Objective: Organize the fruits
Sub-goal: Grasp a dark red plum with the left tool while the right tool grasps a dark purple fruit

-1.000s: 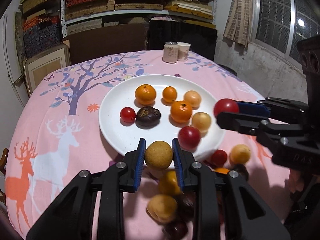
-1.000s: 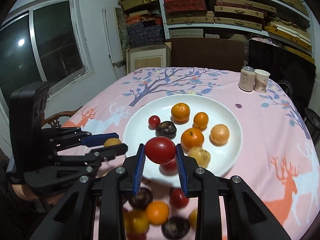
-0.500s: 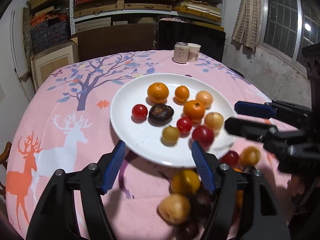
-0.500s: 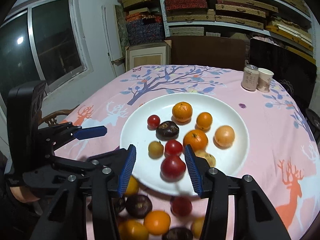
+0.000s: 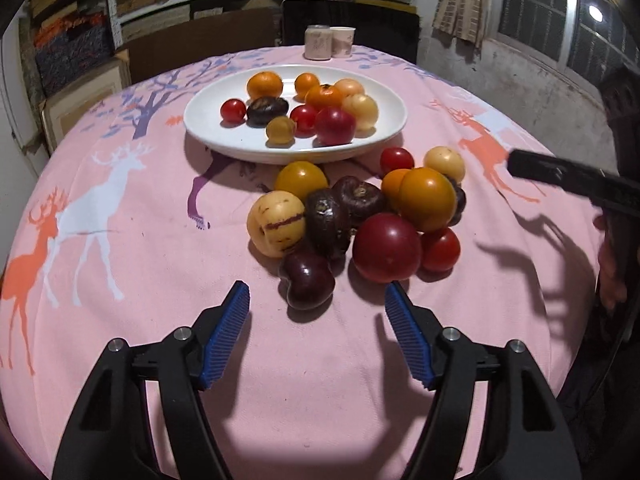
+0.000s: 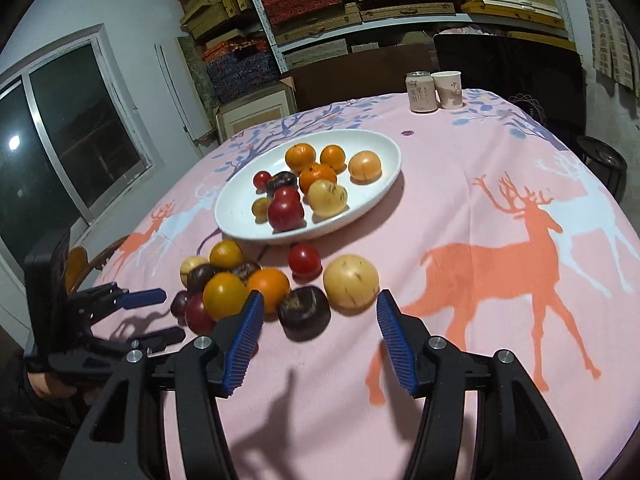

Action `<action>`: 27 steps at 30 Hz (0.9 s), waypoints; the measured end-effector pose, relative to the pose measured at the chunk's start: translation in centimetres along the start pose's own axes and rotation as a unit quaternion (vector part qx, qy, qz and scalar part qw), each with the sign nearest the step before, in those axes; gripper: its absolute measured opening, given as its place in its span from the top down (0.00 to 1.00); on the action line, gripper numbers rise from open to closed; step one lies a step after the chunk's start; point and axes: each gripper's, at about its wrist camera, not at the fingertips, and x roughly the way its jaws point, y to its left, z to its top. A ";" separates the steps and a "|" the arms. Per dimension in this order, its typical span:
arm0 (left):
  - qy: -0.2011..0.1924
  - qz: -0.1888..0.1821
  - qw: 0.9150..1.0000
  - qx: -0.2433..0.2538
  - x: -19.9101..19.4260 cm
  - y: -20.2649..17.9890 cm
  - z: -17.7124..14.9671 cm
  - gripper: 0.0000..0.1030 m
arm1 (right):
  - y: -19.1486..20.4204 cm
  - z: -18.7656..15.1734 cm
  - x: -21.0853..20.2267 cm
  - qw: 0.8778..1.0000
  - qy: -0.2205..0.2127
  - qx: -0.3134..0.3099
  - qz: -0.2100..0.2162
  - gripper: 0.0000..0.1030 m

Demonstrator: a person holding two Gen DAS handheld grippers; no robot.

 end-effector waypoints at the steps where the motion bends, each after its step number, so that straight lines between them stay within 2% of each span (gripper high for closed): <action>1: 0.003 0.002 1.000 -0.003 0.3 0.1 0.1 0.34 | 0.1 -0.3 -0.2 1.000 0.000 -0.001 0.001 0.43; 3: 0.013 0.004 1.000 -0.013 1.0 0.6 0.3 0.36 | 0.3 -0.5 -0.7 1.000 -0.004 -0.007 0.000 0.43; 5: 0.023 -0.001 1.000 -0.021 1.6 0.9 0.4 0.45 | 0.5 -0.6 -1.2 1.000 -0.012 -0.015 -0.005 0.43; 6: 0.017 -0.005 1.000 -0.024 1.5 1.1 0.4 0.54 | 0.5 -0.7 -1.5 1.000 -0.015 -0.017 -0.007 0.43; 7: 0.015 -0.017 0.999 -0.028 1.5 1.2 0.4 0.71 | 0.5 -0.8 -1.6 1.000 -0.016 -0.019 -0.007 0.43; 10: -0.002 -0.040 0.999 -0.036 1.0 1.5 0.1 0.71 | 0.6 -1.1 -1.1 1.000 -0.005 -0.026 -0.004 0.43; 12: -0.031 -0.041 0.998 -0.023 0.1 0.8 -0.2 0.71 | 0.7 -1.5 -0.4 0.999 0.012 -0.031 0.006 0.43; 15: -0.050 -0.057 0.997 -0.026 -0.6 0.2 -0.4 0.71 | 1.5 -1.6 0.6 0.998 0.032 -0.042 0.018 0.43; 23: -0.050 -0.067 0.996 -0.041 -0.6 0.5 -0.5 0.71 | 3.5 -0.8 4.6 0.991 0.083 -0.096 -0.036 0.53; 27: -0.055 -0.073 0.995 -0.050 -0.7 0.9 -0.6 0.71 | 3.9 -0.4 6.1 0.989 0.099 -0.105 -0.043 0.55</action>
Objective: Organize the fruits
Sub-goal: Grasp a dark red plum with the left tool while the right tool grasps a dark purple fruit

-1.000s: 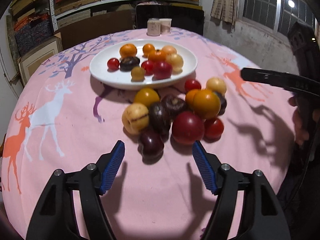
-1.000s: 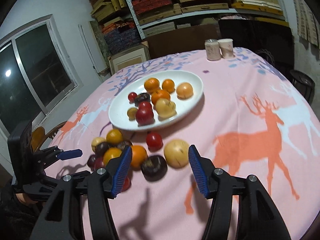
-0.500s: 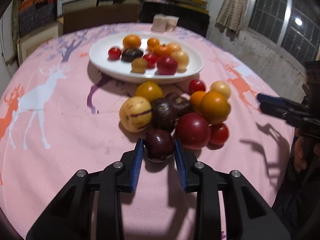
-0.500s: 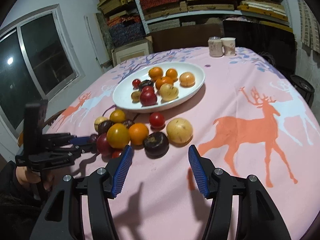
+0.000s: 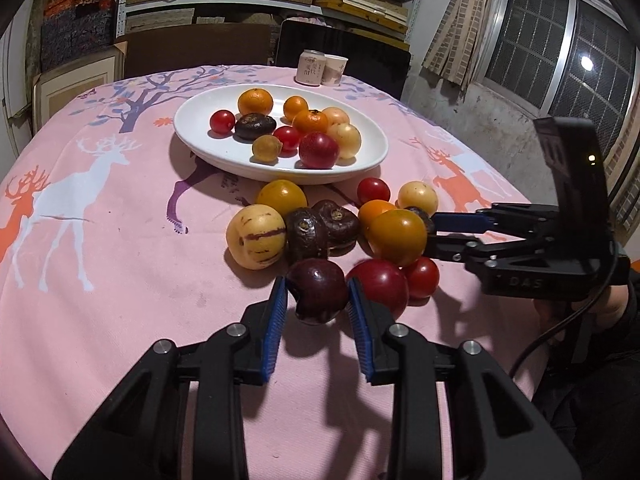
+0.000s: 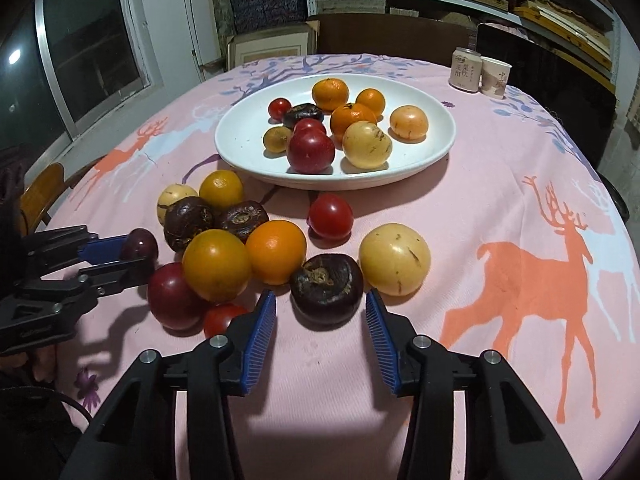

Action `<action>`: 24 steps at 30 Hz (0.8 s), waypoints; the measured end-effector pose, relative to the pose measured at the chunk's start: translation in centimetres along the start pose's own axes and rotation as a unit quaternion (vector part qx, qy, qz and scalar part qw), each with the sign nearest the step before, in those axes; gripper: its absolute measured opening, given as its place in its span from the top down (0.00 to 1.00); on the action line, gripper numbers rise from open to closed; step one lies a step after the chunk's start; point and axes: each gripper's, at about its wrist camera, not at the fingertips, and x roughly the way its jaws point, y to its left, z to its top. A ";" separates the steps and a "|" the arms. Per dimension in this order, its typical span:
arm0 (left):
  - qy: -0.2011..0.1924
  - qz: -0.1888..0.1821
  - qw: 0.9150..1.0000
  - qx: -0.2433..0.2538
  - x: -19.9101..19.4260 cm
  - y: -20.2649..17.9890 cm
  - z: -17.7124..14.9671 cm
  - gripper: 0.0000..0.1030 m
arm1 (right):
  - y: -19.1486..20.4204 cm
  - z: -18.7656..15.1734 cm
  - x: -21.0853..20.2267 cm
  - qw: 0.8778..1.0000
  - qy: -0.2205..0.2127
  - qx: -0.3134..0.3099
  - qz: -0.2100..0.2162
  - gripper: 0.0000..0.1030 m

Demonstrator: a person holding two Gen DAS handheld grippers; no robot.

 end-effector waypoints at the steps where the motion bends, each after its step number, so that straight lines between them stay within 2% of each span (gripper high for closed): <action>1: 0.000 -0.001 1.000 -0.002 0.0 0.1 0.0 0.71 | 0.2 0.2 0.2 1.000 0.000 -0.004 -0.007 0.55; 4: 0.000 -0.005 1.000 -0.004 -0.1 0.1 0.0 0.71 | 0.2 0.6 0.7 1.000 -0.001 -0.010 -0.014 0.54; 5: 0.000 -0.005 1.000 -0.004 -0.1 0.1 0.0 0.71 | 0.2 0.6 0.8 1.000 -0.001 -0.010 -0.014 0.56; 6: 0.000 -0.006 1.000 -0.005 -0.1 0.2 0.0 0.71 | 0.1 0.6 0.9 1.000 -0.002 -0.009 -0.017 0.62; 7: 0.000 -0.007 1.000 -0.006 -0.1 0.2 0.0 0.71 | -0.1 0.5 0.9 1.000 -0.005 -0.007 -0.021 0.62; 19: -0.004 -0.008 1.000 -0.007 -0.1 0.3 0.0 0.71 | -2.3 -0.8 -2.4 0.997 -0.051 0.055 0.033 0.63; 24: -0.023 -0.001 1.000 -0.015 -0.9 0.6 0.2 0.71 | -3.1 -0.5 -4.3 0.993 -0.073 0.075 0.052 0.63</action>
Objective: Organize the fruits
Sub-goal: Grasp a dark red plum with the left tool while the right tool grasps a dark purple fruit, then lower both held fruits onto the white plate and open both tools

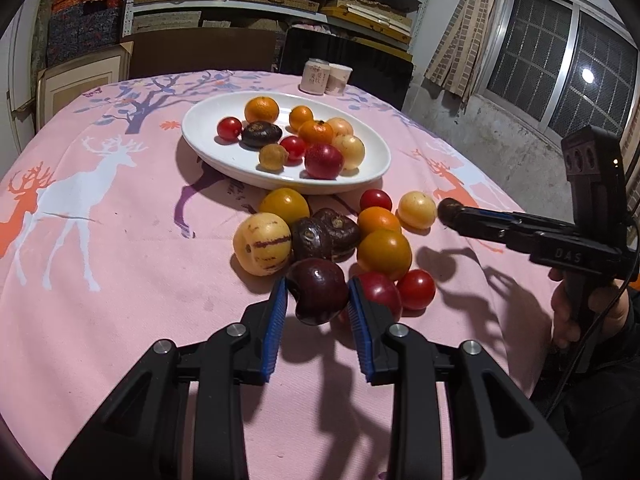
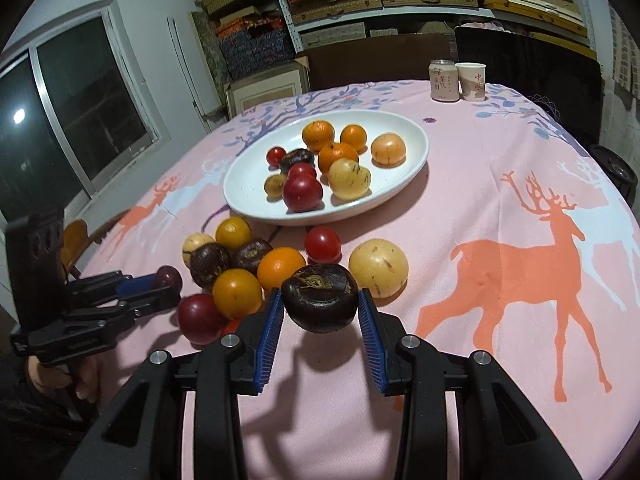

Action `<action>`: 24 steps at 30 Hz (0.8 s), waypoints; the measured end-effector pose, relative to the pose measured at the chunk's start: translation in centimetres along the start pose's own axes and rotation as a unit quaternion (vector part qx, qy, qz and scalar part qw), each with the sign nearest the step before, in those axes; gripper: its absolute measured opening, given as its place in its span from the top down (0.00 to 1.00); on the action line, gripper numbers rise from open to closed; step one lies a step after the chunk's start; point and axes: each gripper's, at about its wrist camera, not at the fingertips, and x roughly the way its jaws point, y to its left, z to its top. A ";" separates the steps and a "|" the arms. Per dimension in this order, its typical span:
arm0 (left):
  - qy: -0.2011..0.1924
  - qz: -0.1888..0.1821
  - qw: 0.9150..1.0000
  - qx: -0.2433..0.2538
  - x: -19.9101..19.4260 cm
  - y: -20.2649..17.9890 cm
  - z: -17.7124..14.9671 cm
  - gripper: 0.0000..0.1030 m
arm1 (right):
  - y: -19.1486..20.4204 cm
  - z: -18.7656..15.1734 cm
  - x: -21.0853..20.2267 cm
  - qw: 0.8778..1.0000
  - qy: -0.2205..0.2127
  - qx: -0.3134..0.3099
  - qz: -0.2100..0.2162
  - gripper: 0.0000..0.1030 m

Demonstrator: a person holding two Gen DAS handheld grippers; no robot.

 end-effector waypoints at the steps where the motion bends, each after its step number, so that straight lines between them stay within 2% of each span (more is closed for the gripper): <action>1: -0.007 0.000 1.000 -0.004 -0.3 0.1 0.2 0.71 | -0.1 0.3 -0.4 1.000 -0.008 0.002 0.001 0.63; 5: -0.020 0.012 1.000 -0.006 -0.8 0.7 2.1 0.71 | -0.6 2.2 -1.8 0.999 -0.045 0.009 0.001 0.63; 10: -0.021 0.036 0.999 0.004 0.0 1.6 6.5 0.71 | -1.1 5.7 -2.1 0.997 -0.075 -0.007 -0.012 0.63; 14: -0.017 0.035 0.999 -0.003 2.0 2.3 9.8 0.71 | -1.4 8.7 -0.1 0.995 -0.082 -0.025 -0.045 0.63; 20: 0.011 0.066 0.998 0.000 6.8 3.2 12.8 0.70 | -2.0 11.2 4.9 0.995 -0.065 -0.038 -0.067 0.63; 21: 0.014 0.068 0.998 -0.004 7.3 3.5 12.9 0.69 | -2.0 11.4 5.6 0.995 -0.064 -0.039 -0.068 0.62; 22: 0.015 0.071 0.997 -0.006 7.8 3.7 13.1 0.59 | -2.0 11.6 6.4 0.995 -0.062 -0.042 -0.066 0.61; 23: 0.016 0.074 0.997 -0.008 8.1 4.0 13.1 0.56 | -1.9 11.6 6.9 0.995 -0.059 -0.047 -0.064 0.56; 24: 0.015 0.078 0.997 -0.011 8.3 4.2 13.1 0.50 | -1.8 11.5 7.2 0.995 -0.059 -0.051 -0.063 0.44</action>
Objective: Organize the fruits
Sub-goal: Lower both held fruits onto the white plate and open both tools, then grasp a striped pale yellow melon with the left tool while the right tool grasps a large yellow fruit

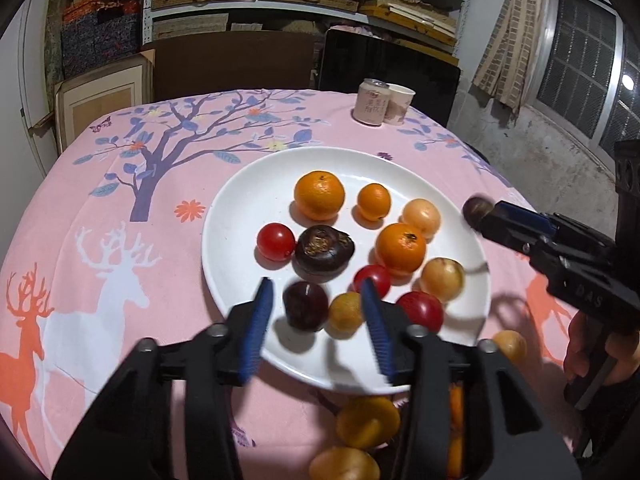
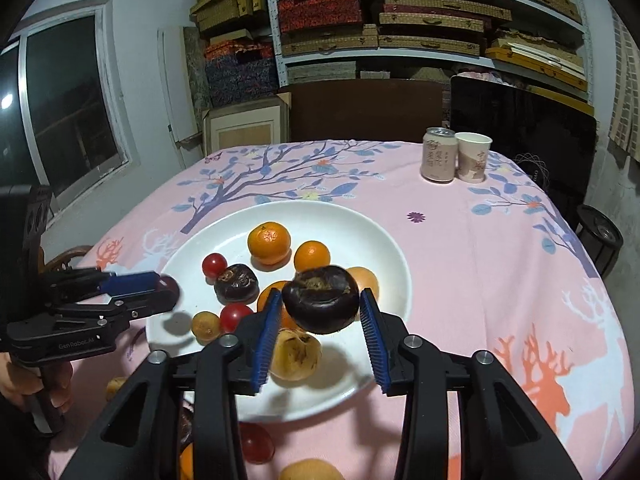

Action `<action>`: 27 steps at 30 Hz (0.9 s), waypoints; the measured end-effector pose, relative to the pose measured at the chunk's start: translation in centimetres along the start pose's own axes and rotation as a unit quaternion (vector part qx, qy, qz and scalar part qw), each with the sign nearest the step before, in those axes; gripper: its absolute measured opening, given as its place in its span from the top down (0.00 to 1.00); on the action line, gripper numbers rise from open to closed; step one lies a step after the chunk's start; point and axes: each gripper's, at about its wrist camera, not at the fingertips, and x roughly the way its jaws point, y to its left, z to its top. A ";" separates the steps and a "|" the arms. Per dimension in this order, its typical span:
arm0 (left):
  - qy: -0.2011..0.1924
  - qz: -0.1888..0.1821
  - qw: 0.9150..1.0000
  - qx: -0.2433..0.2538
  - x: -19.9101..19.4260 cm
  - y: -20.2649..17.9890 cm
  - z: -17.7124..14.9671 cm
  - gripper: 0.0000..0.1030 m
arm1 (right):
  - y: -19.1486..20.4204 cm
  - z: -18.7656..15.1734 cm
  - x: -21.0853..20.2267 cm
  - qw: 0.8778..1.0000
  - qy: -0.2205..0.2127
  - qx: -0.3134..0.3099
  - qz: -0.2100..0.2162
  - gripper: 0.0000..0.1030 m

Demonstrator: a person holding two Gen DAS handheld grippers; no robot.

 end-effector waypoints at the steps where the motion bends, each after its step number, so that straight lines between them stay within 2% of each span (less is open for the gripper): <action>1: 0.000 0.002 1.000 -0.003 0.1 0.2 -0.1 0.49 | 0.1 -0.1 0.1 1.000 -0.003 -0.002 0.001 0.42; 8: -0.010 -0.007 1.000 -0.003 -2.4 0.2 -2.0 0.46 | -0.3 -1.7 -2.2 1.000 -0.001 0.022 0.010 0.41; 12: -0.012 -0.017 1.000 0.015 -4.7 -0.8 -5.0 0.43 | -0.8 -3.9 -4.7 0.999 0.001 0.038 0.013 0.41; 14: -0.006 -0.010 1.000 0.025 -5.4 -1.3 -6.5 0.41 | -1.6 -5.4 -5.7 0.998 0.001 0.065 0.024 0.41; 16: -0.003 0.002 1.000 0.029 -5.9 -1.5 -8.2 0.31 | -2.6 -7.0 -6.2 0.994 0.003 0.098 0.049 0.40; 17: 0.000 0.002 1.000 0.027 -6.1 -1.4 -8.9 0.31 | -3.0 -7.8 -6.1 0.992 0.007 0.111 0.061 0.40; 21: 0.008 0.013 1.000 0.016 -6.4 -0.8 -10.2 0.31 | -4.2 -10.1 -5.6 0.985 0.044 0.152 0.064 0.40; 24: 0.011 0.025 0.999 0.020 -6.6 -0.8 -10.3 0.30 | -3.0 -10.3 -6.5 0.991 0.036 0.121 0.046 0.40; 27: 0.016 0.051 0.998 0.012 -6.5 -0.1 -10.2 0.31 | -1.4 -10.5 -7.0 0.995 0.031 0.086 0.039 0.40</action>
